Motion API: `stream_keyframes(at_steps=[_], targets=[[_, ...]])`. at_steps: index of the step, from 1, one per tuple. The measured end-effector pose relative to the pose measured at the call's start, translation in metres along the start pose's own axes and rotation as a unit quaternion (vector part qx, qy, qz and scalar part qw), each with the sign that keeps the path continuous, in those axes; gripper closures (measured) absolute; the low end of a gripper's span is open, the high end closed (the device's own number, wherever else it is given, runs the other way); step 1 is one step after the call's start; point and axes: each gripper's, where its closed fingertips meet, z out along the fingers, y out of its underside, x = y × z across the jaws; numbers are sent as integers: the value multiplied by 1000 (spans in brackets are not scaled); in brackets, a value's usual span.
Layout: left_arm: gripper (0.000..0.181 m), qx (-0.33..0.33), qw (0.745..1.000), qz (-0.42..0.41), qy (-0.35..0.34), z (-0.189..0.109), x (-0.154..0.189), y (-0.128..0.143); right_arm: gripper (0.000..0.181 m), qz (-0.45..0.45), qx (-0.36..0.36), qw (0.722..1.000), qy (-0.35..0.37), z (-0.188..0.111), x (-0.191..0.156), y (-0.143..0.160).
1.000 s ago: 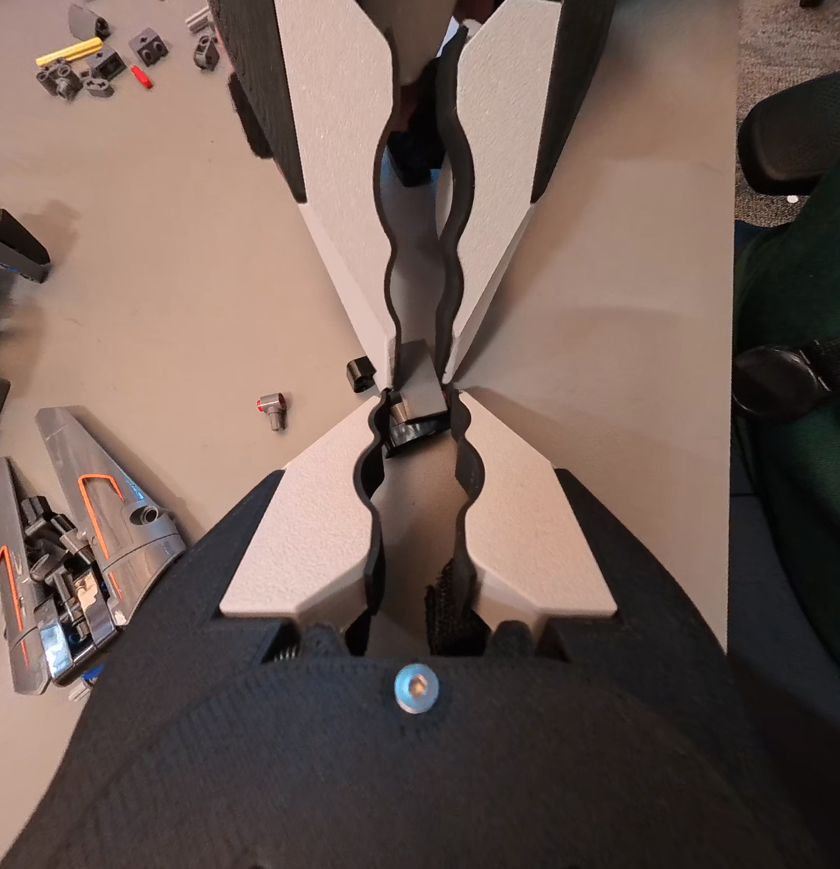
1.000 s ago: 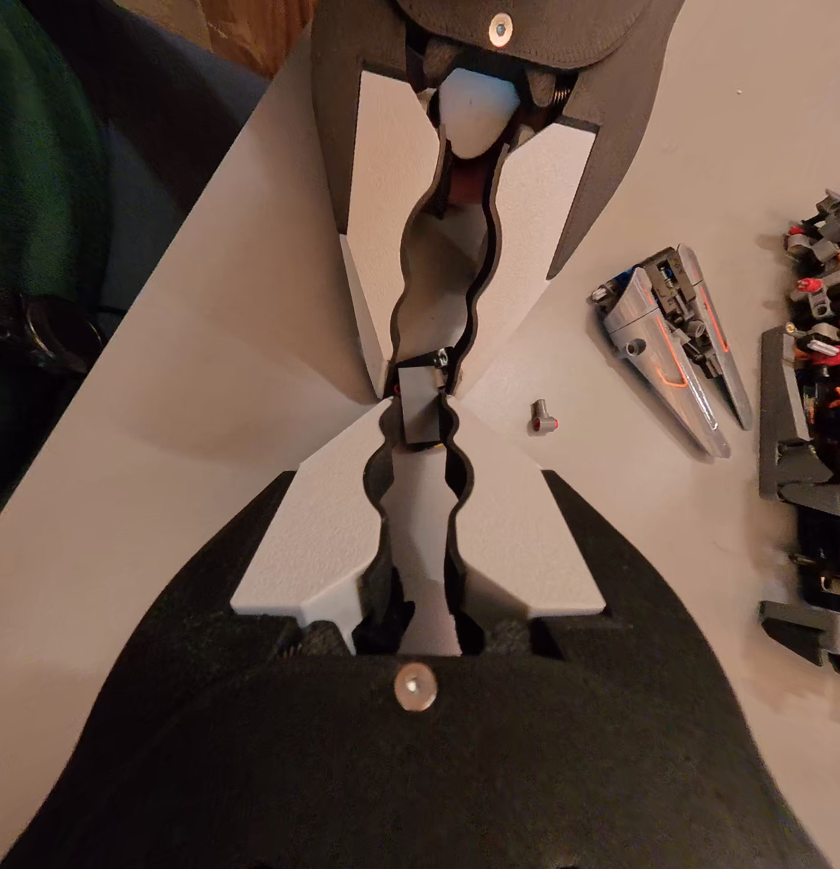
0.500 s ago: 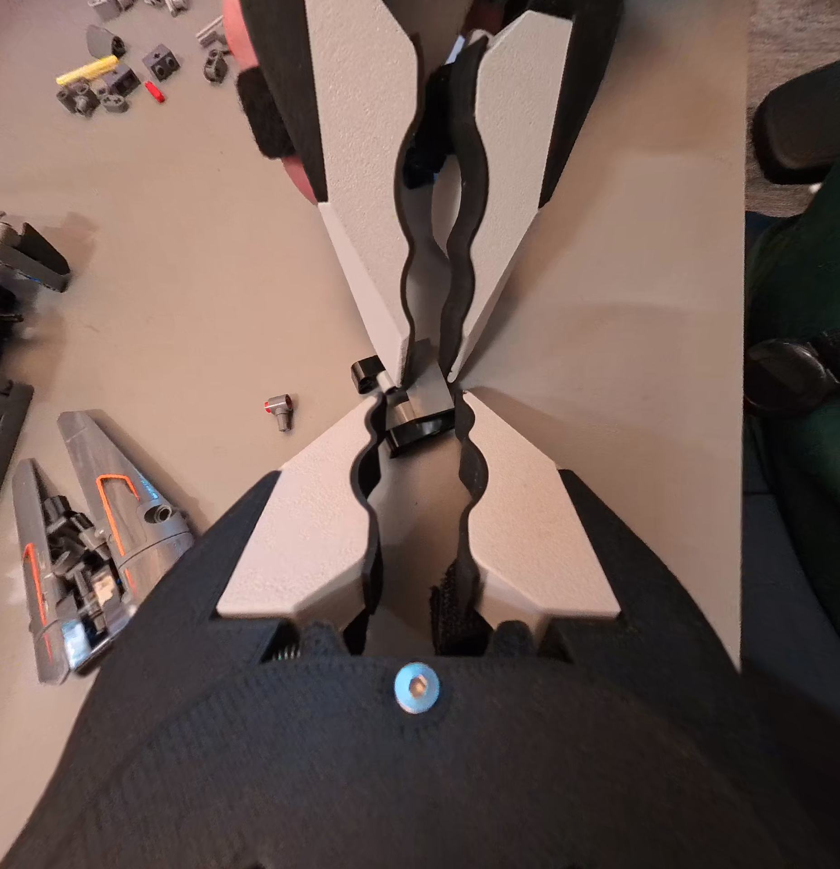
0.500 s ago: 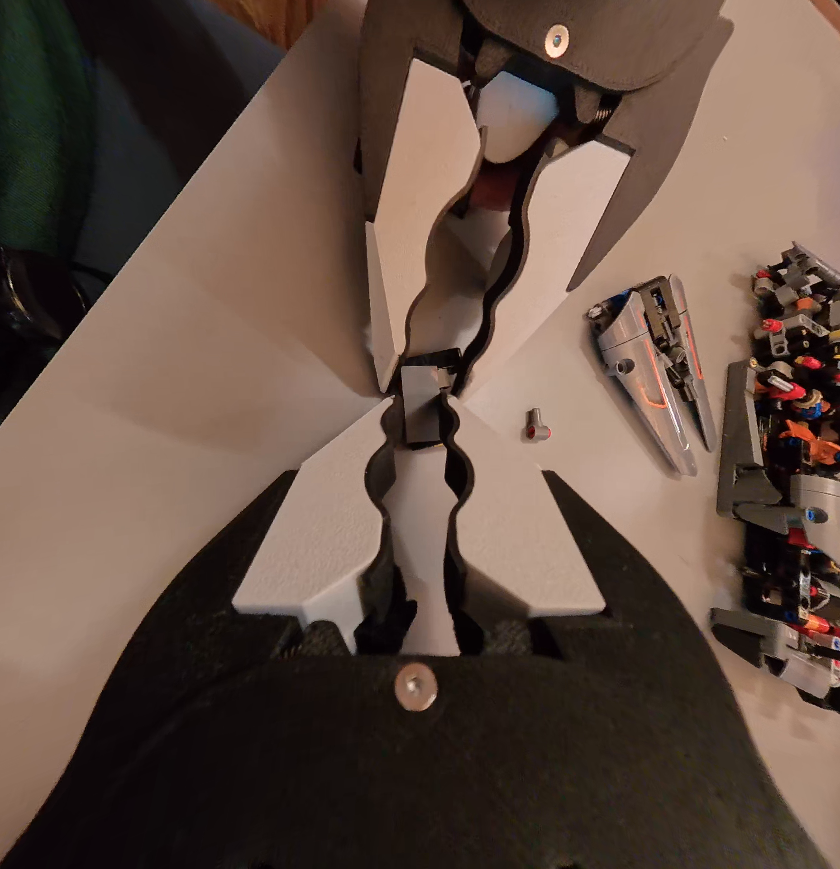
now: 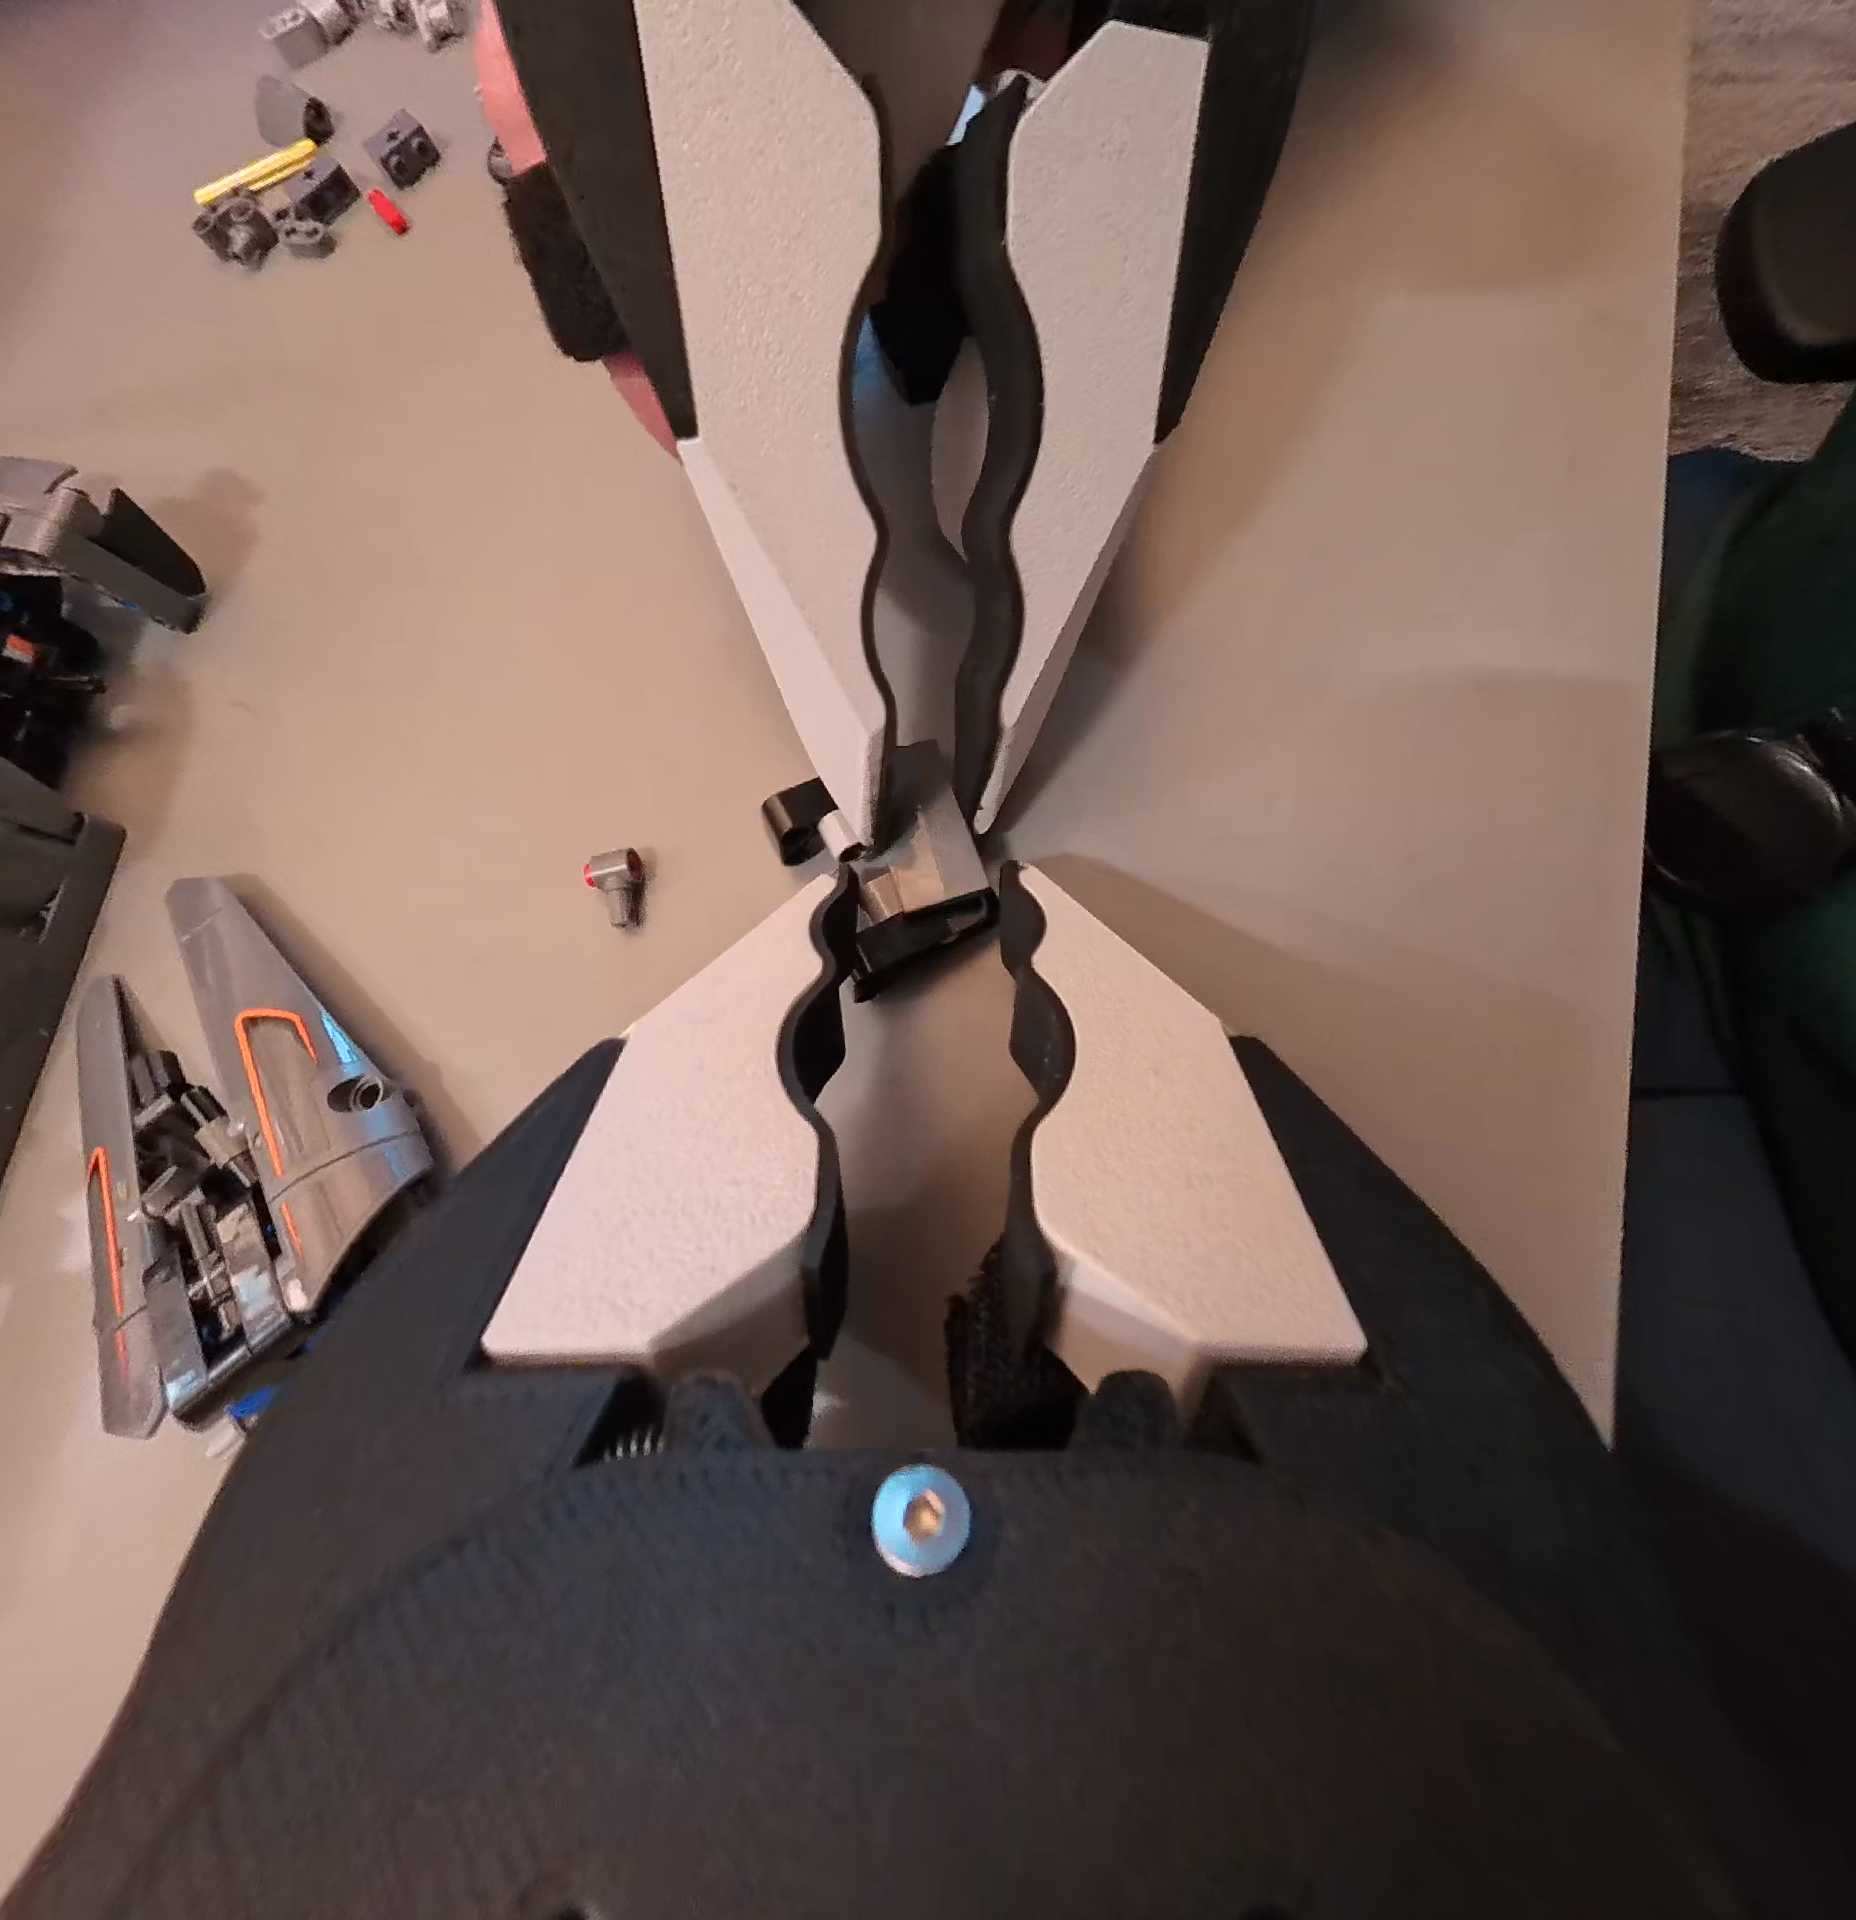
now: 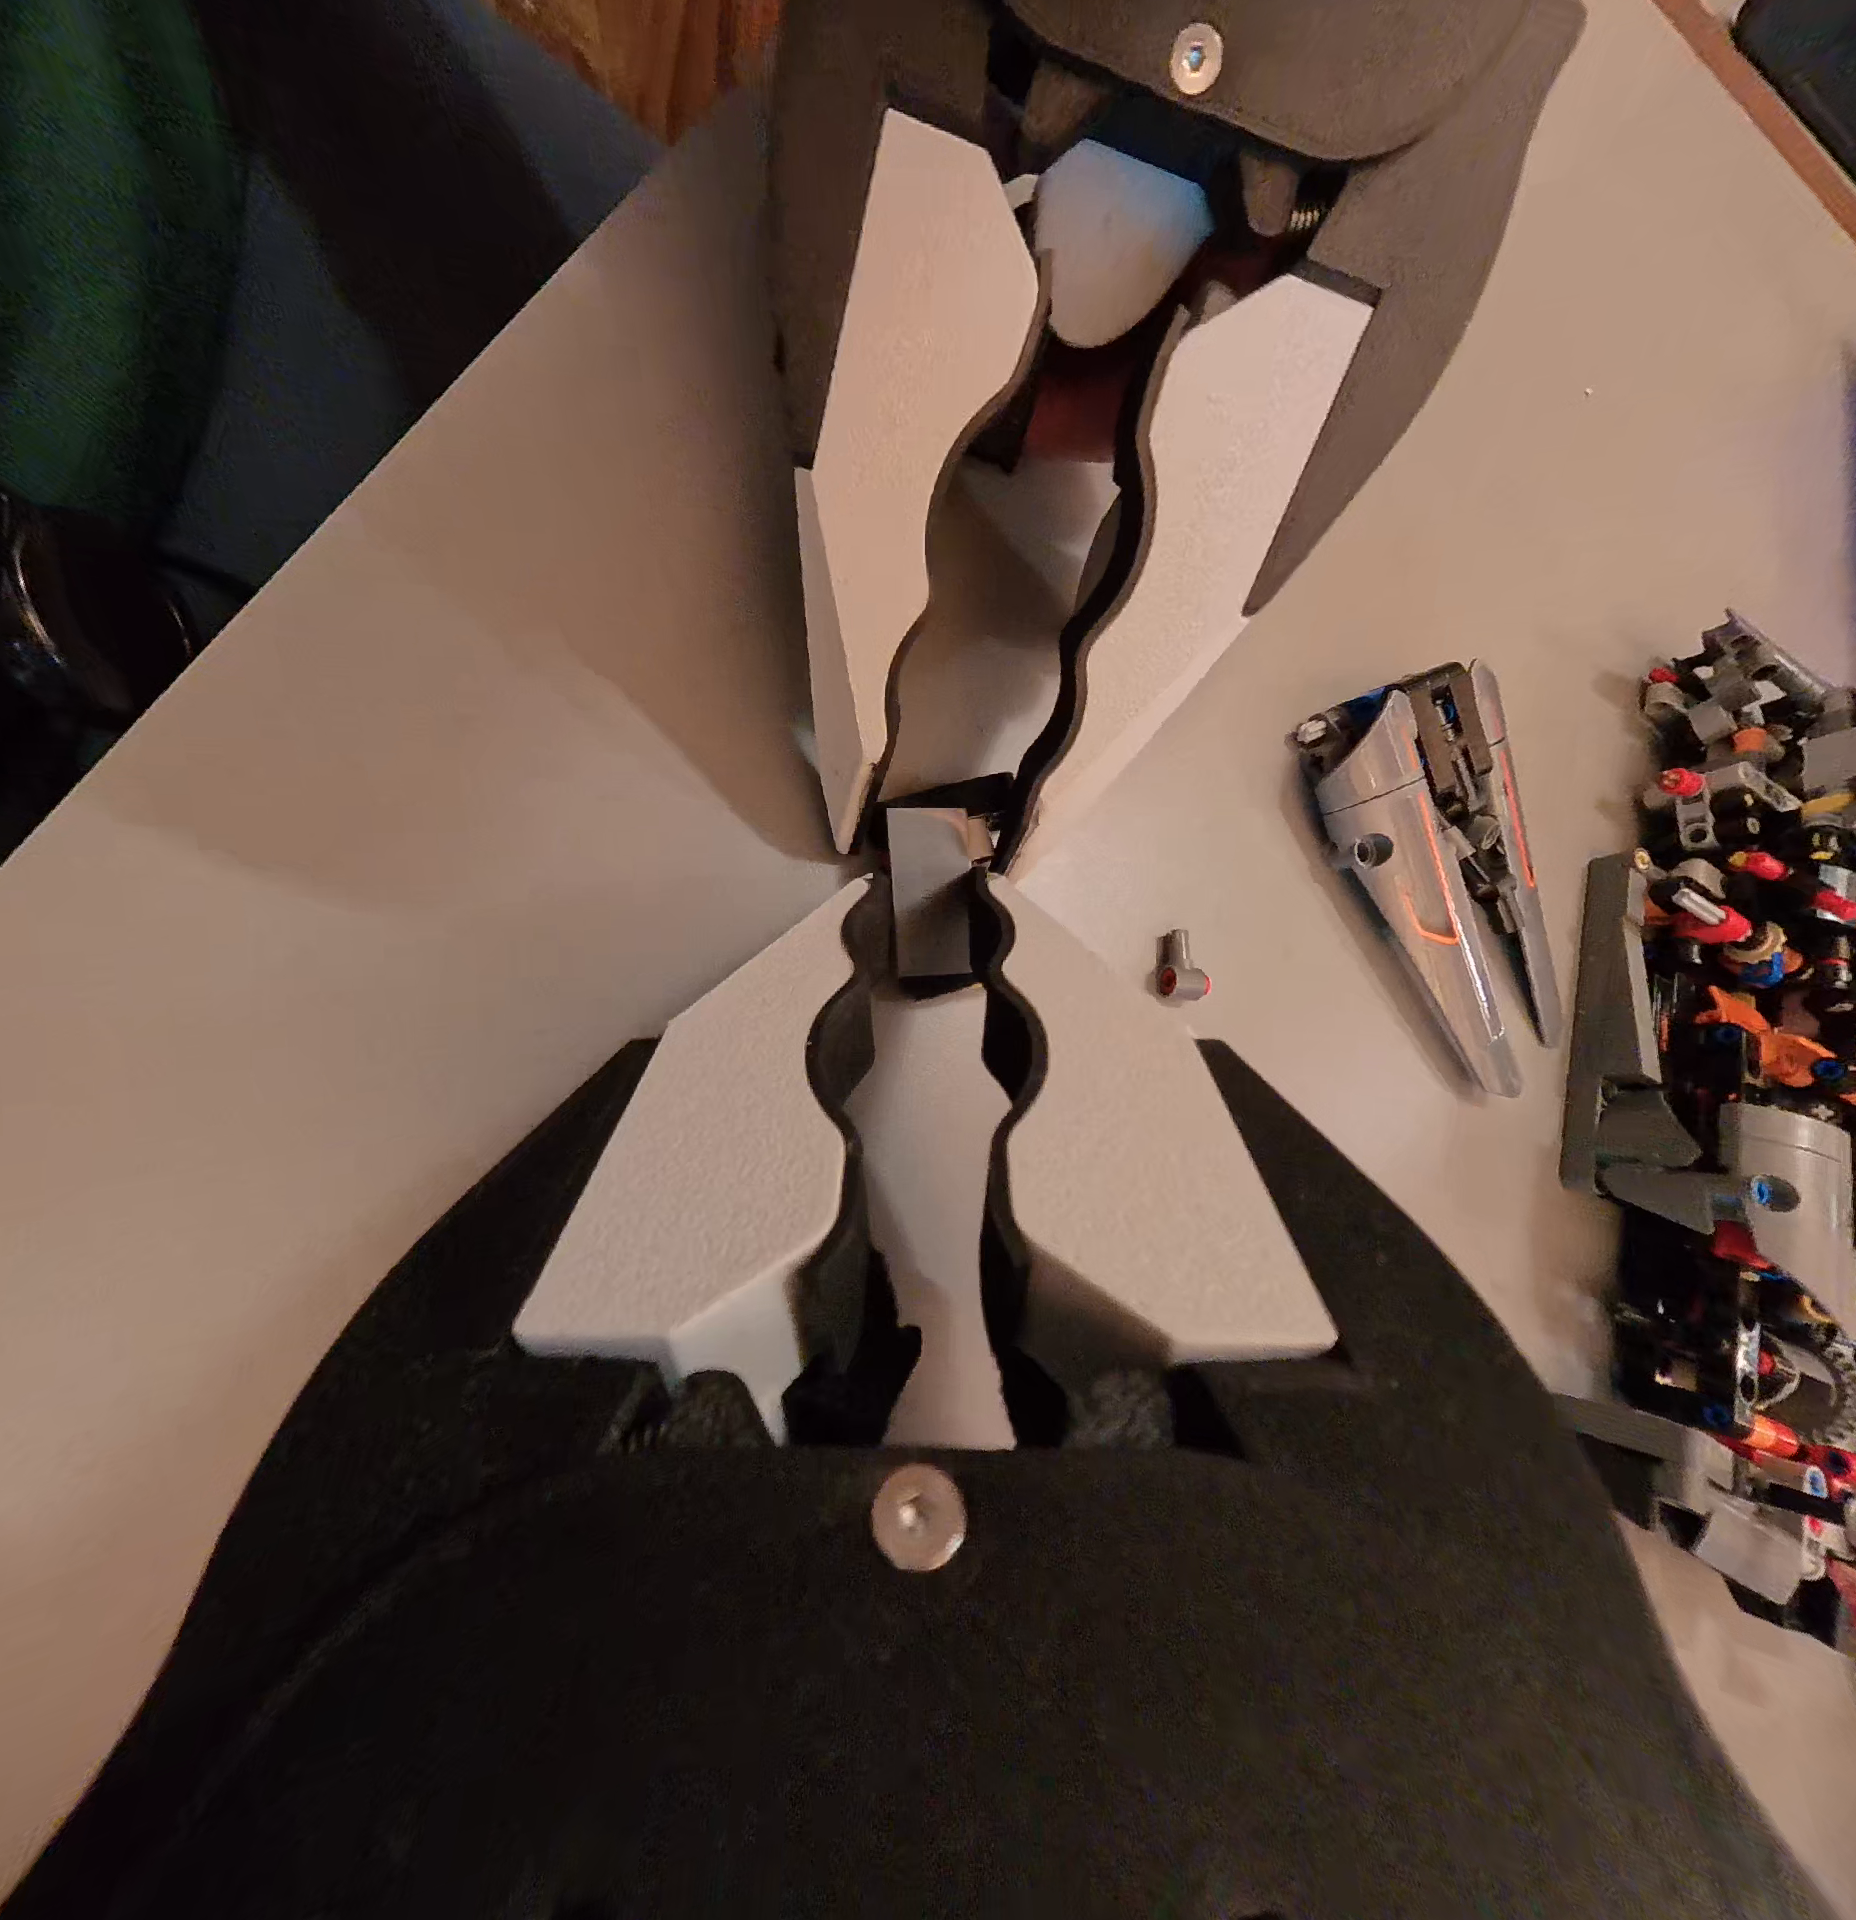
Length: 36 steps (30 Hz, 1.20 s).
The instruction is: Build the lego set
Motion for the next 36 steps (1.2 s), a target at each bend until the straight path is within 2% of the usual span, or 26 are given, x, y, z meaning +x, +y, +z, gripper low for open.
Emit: stream_keyframes(at_steps=[7, 17, 31, 36], targets=[[156, 5, 999, 10, 35, 0, -1, 0, 168, 16, 18, 1000, -16, -2, 0, 1], [155, 5, 999, 9, 47, 1, -1, 0, 168, -65, -13, 998, 7, 1, 0, 2], [152, 3, 999, -20, 43, -1, -5, 1, 168, -40, -9, 999, 8, 3, 4, 4], [156, 2, 999, -20, 37, 0, -7, 1, 165, -40, -24, 999, 12, -1, 6, 7]])
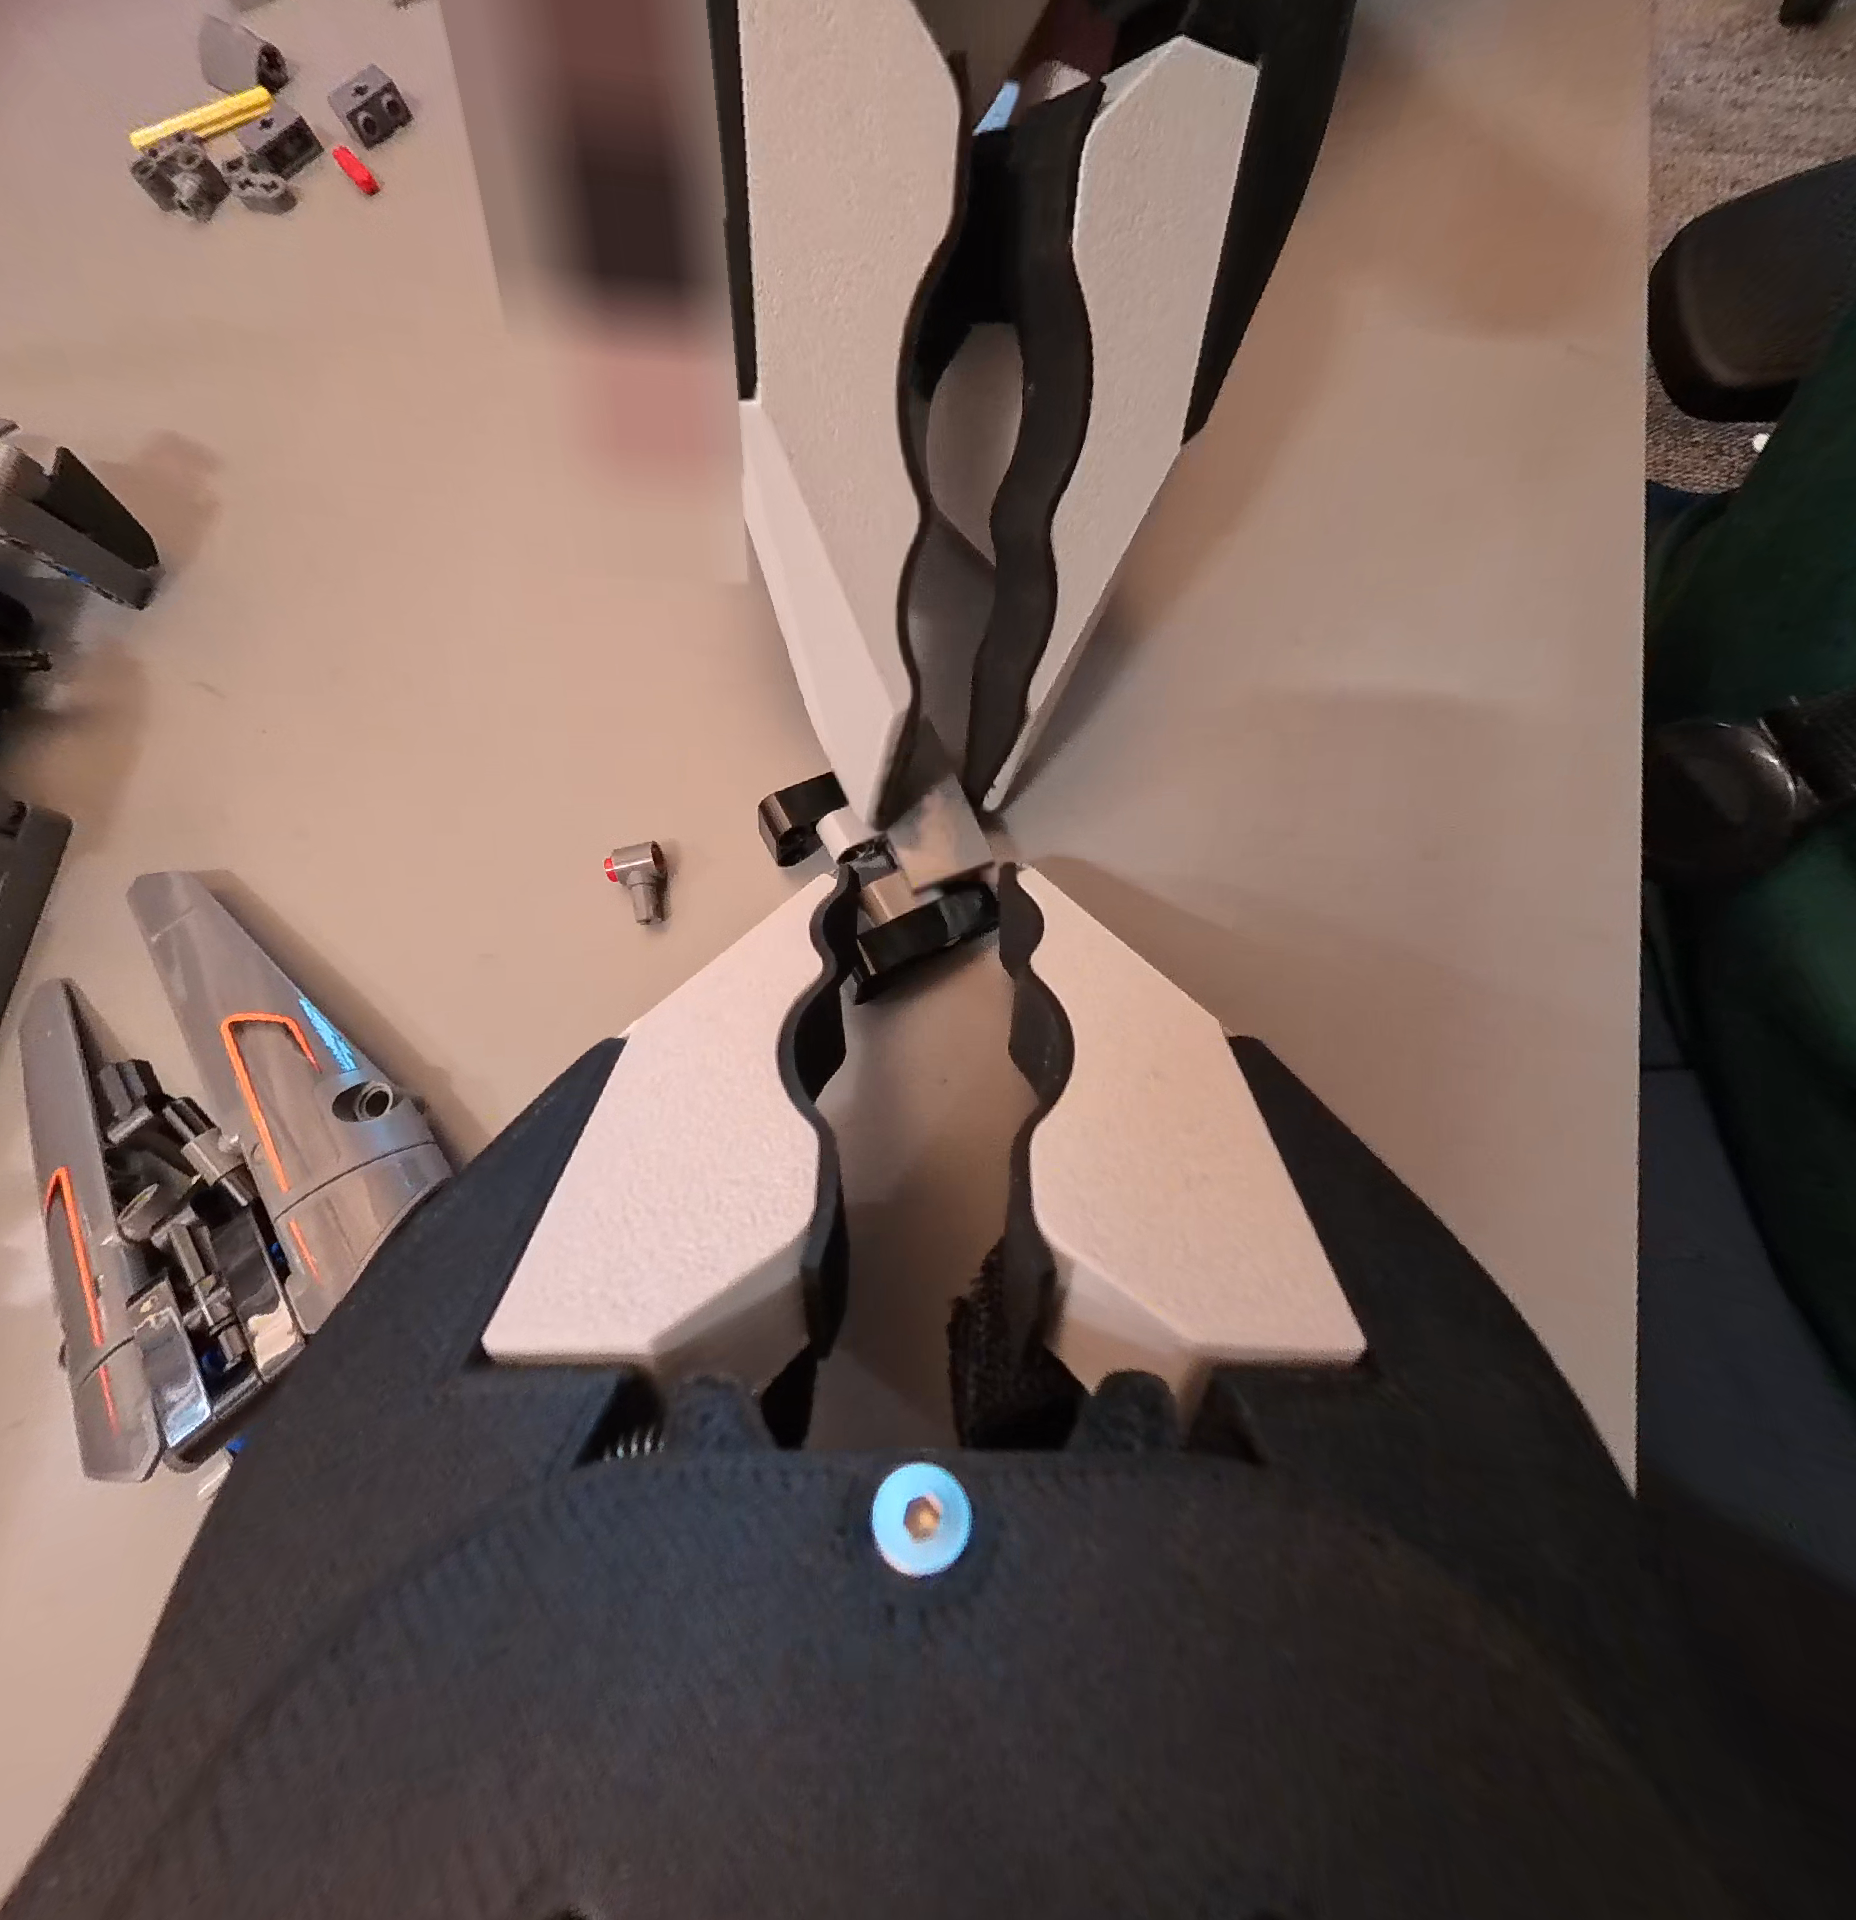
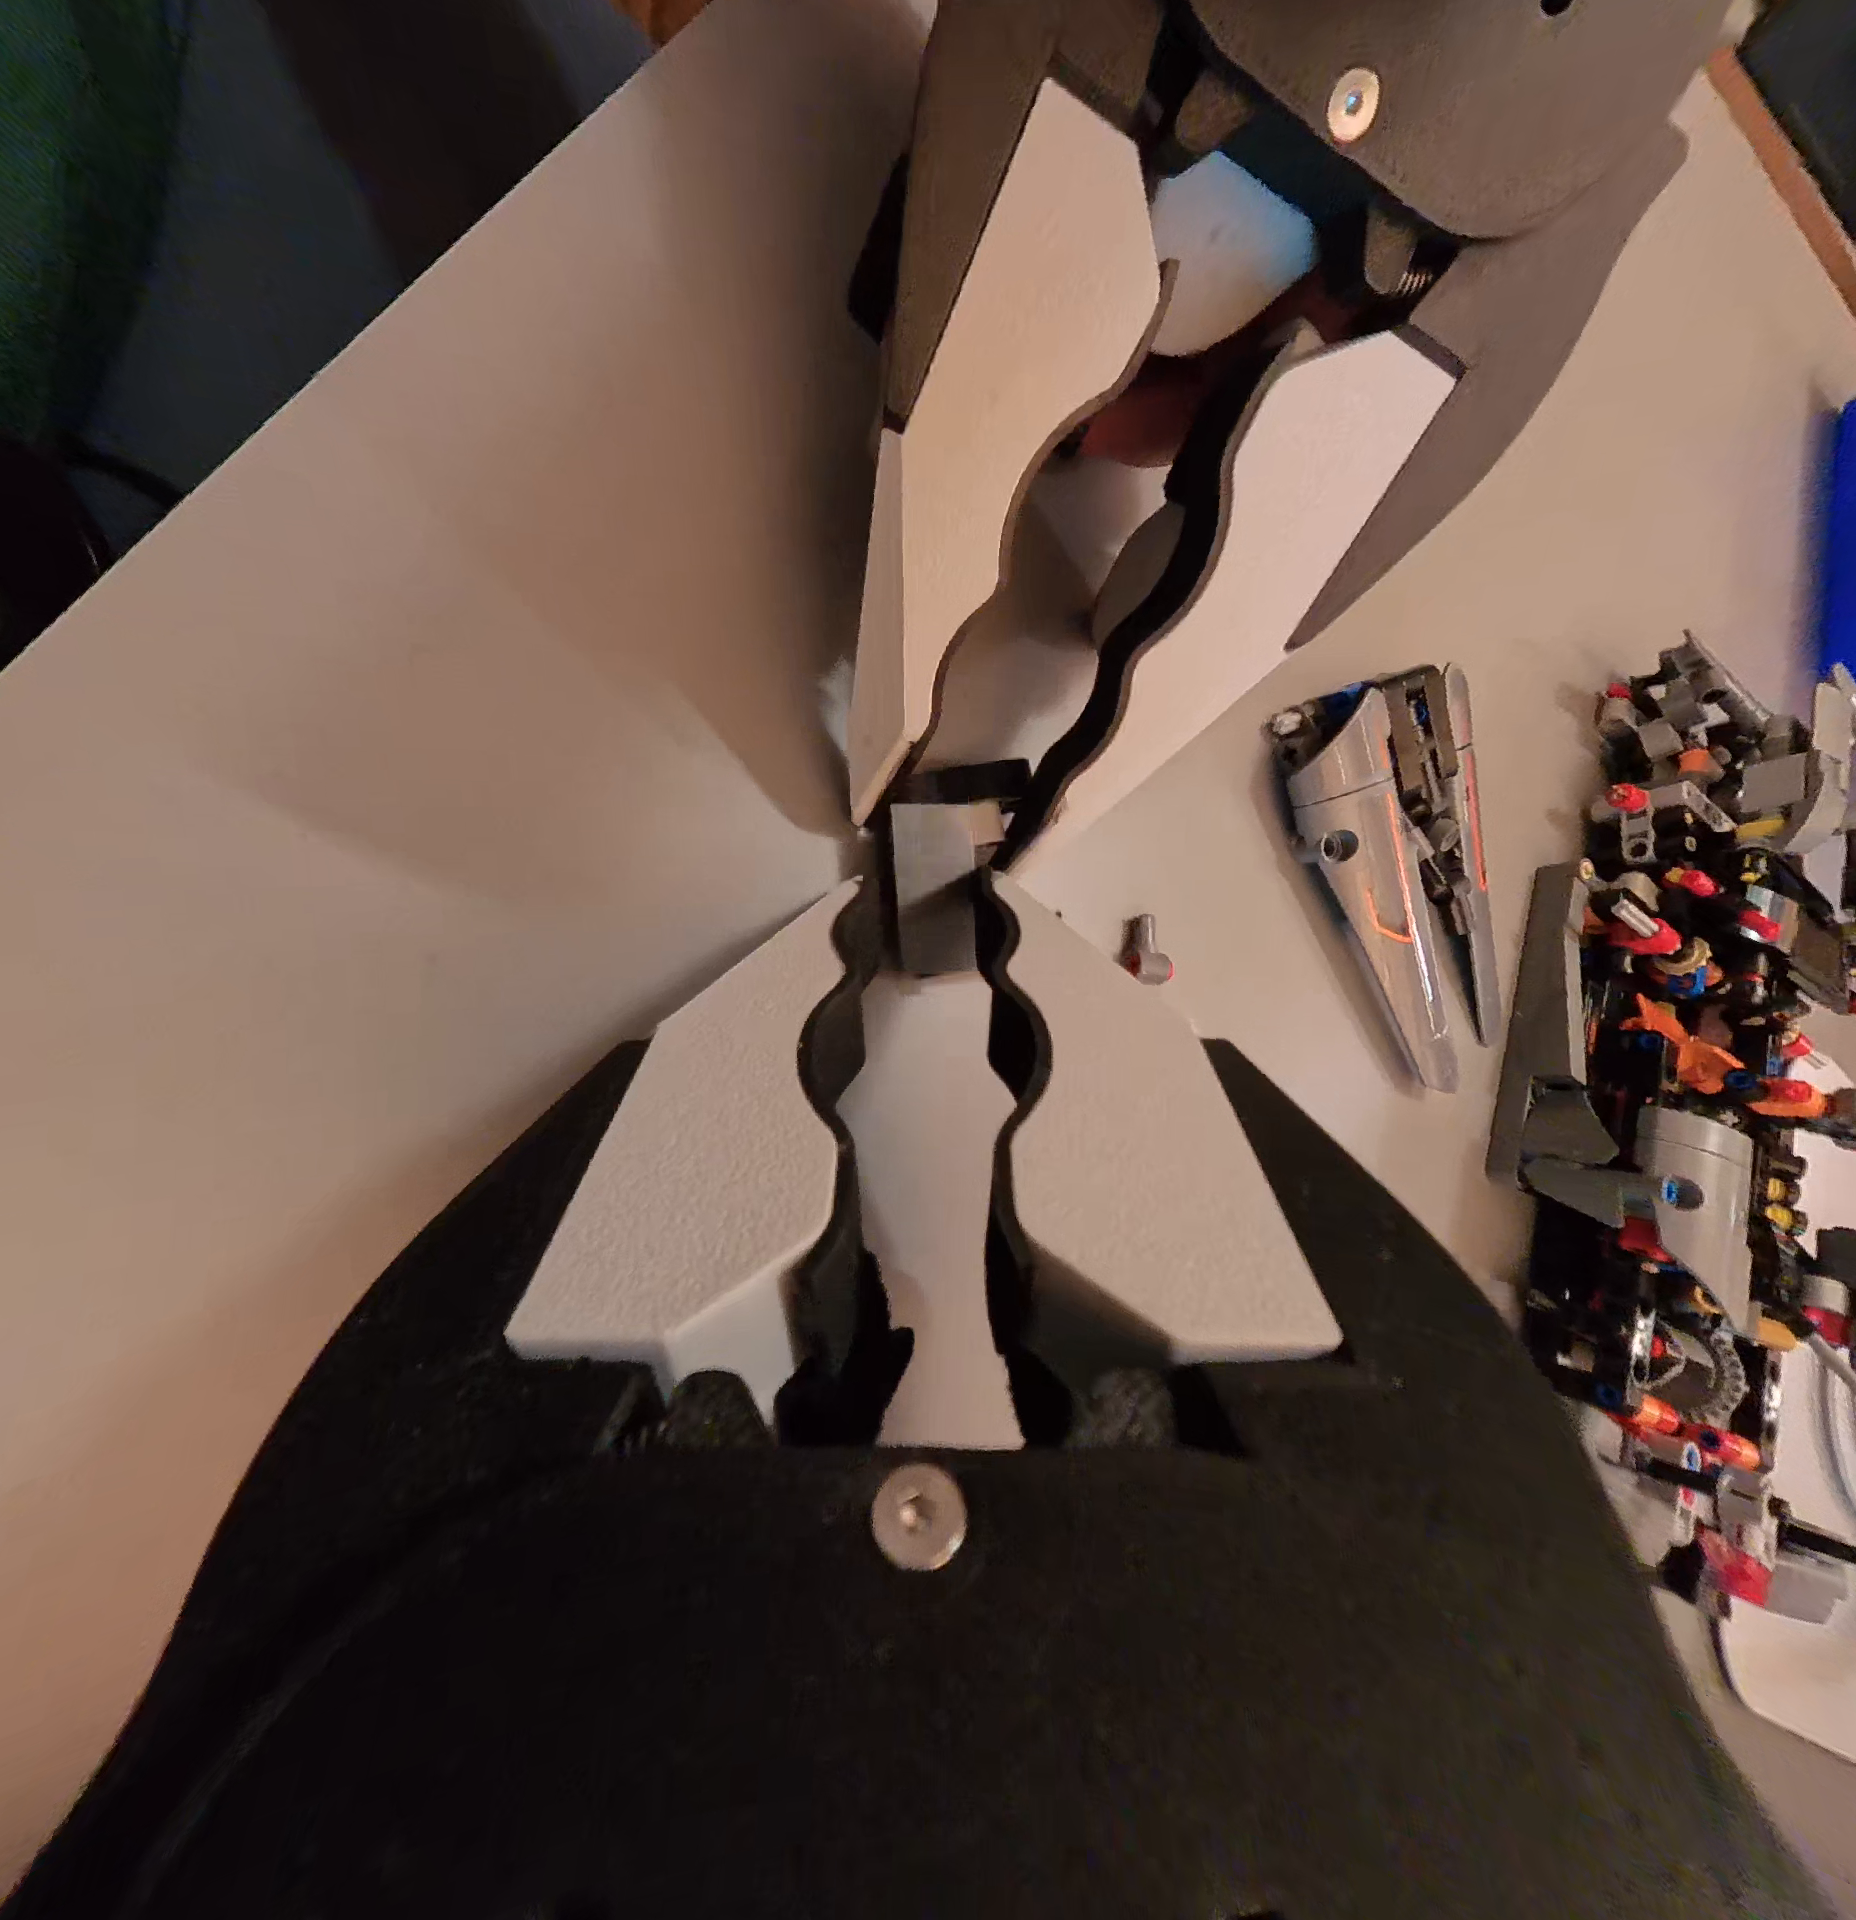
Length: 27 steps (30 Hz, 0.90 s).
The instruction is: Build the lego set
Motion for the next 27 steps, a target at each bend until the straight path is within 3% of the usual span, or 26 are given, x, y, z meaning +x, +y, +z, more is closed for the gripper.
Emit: stream_keyframes(at_steps=[17, 24, 27], targets=[[156, -3, 1000, -2, 5, 1, 0, 1, 169, -46, -19, 998, 36, 1, -5, -1], [156, -5, 1000, -1, 6, 1, 1, 1, 169, -48, -59, 995, 58, 2, -4, -1], [156, -5, 1000, -1, 1, 1, 1, 1, 169, -91, -94, 988, 78, 2, -4, 1]])
